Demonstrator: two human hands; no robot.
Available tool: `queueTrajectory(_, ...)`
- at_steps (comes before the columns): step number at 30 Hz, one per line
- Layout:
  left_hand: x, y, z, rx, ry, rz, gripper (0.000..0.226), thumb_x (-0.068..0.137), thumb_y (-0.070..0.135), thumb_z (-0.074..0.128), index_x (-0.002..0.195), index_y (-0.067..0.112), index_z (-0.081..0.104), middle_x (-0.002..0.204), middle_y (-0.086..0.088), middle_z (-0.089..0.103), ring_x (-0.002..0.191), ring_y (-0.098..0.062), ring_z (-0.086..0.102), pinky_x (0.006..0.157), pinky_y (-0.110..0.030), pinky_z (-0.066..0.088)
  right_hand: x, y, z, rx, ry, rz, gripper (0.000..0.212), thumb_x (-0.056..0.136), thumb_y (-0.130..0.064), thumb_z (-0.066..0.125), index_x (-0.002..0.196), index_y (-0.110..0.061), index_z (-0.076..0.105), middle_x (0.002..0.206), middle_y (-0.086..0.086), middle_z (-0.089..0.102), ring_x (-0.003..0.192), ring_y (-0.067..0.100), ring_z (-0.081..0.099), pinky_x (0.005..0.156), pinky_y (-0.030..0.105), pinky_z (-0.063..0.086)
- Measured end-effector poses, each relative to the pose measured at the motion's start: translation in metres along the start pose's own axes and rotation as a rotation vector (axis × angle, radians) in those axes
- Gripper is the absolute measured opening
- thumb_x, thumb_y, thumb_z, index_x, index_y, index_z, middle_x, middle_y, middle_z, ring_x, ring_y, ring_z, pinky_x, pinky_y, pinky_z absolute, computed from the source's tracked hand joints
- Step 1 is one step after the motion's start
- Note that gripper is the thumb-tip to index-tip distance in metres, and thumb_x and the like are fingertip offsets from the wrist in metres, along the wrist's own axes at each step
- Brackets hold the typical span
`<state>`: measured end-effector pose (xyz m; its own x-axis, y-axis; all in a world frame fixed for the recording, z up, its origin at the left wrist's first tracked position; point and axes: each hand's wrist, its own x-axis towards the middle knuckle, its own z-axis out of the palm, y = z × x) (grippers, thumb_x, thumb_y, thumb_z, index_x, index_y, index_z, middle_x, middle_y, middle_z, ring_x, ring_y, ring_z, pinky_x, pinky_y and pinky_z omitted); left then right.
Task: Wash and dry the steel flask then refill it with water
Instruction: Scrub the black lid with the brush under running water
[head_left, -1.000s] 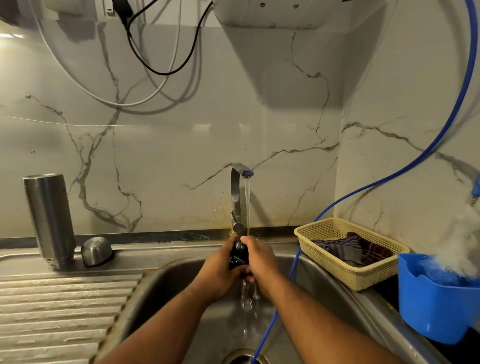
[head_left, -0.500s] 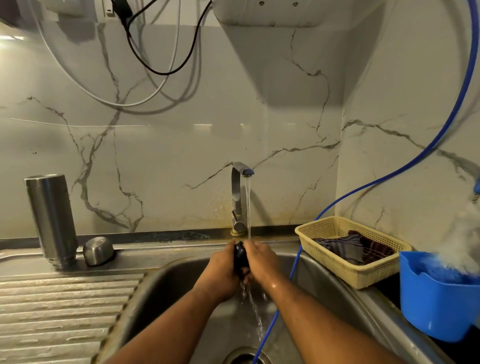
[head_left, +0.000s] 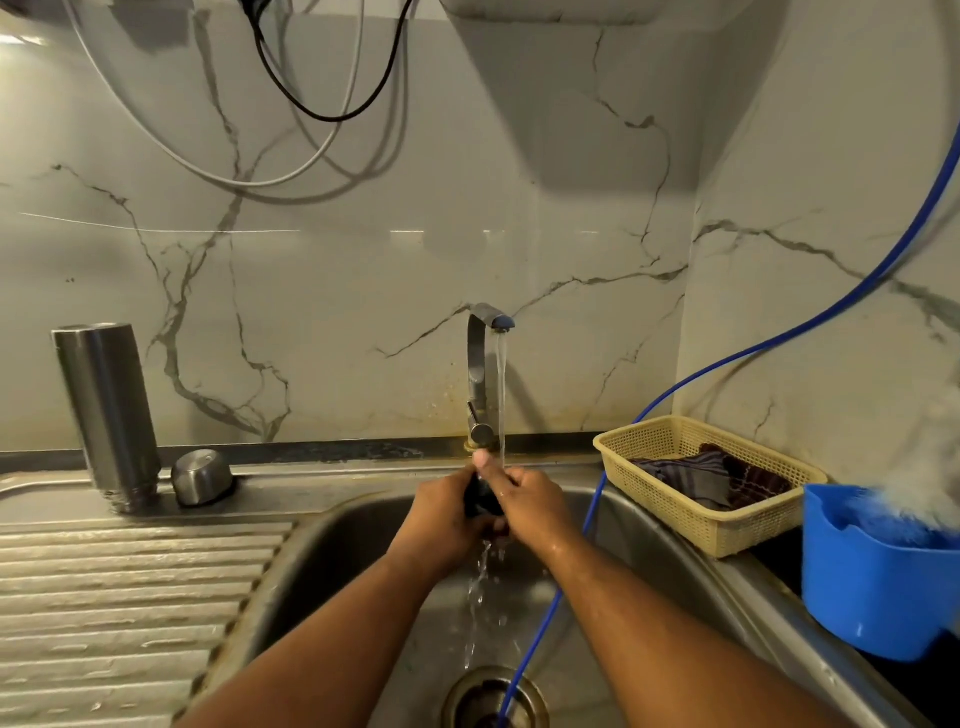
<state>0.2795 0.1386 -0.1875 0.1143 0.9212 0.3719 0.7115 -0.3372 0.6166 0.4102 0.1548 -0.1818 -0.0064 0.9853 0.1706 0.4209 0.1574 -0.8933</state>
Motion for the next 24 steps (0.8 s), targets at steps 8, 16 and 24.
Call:
queueTrajectory(8, 0.006, -0.007, 0.002, -0.114, 0.079, -0.116, 0.049, 0.078, 0.012, 0.085, 0.122, 0.022, 0.068, 0.108, 0.005, 0.072, 0.097, -0.006, 0.064, 0.07, -0.006, 0.044, 0.008, 0.008, 0.005, 0.275, -0.017, 0.06, 0.048, 0.085, -0.033, 0.082, 0.12, -0.027, 0.049, 0.112, -0.003, 0.06, 0.09, 0.011, 0.067, 0.058, 0.016, 0.054)
queueTrajectory(16, 0.007, -0.008, -0.002, -0.379, 0.155, -0.138, 0.044, 0.085, 0.012, 0.078, 0.125, 0.026, 0.067, 0.114, 0.007, 0.071, 0.104, -0.006, 0.066, 0.092, -0.027, 0.055, 0.011, 0.01, -0.002, 0.588, -0.037, 0.125, 0.016, 0.101, -0.026, 0.058, 0.113, -0.018, 0.065, 0.112, 0.014, 0.066, 0.101, 0.026, 0.068, 0.088, 0.042, 0.061)
queueTrajectory(24, 0.007, -0.001, 0.0, -0.322, 0.129, -0.013, 0.035, 0.093, 0.02, 0.071, 0.127, 0.028, 0.067, 0.116, 0.006, 0.073, 0.107, -0.005, 0.066, 0.097, -0.023, 0.051, 0.013, 0.01, 0.003, 0.46, -0.011, 0.121, 0.036, 0.109, -0.04, 0.034, 0.104, -0.017, 0.062, 0.08, 0.011, 0.061, 0.057, 0.014, 0.053, 0.047, 0.027, 0.04)
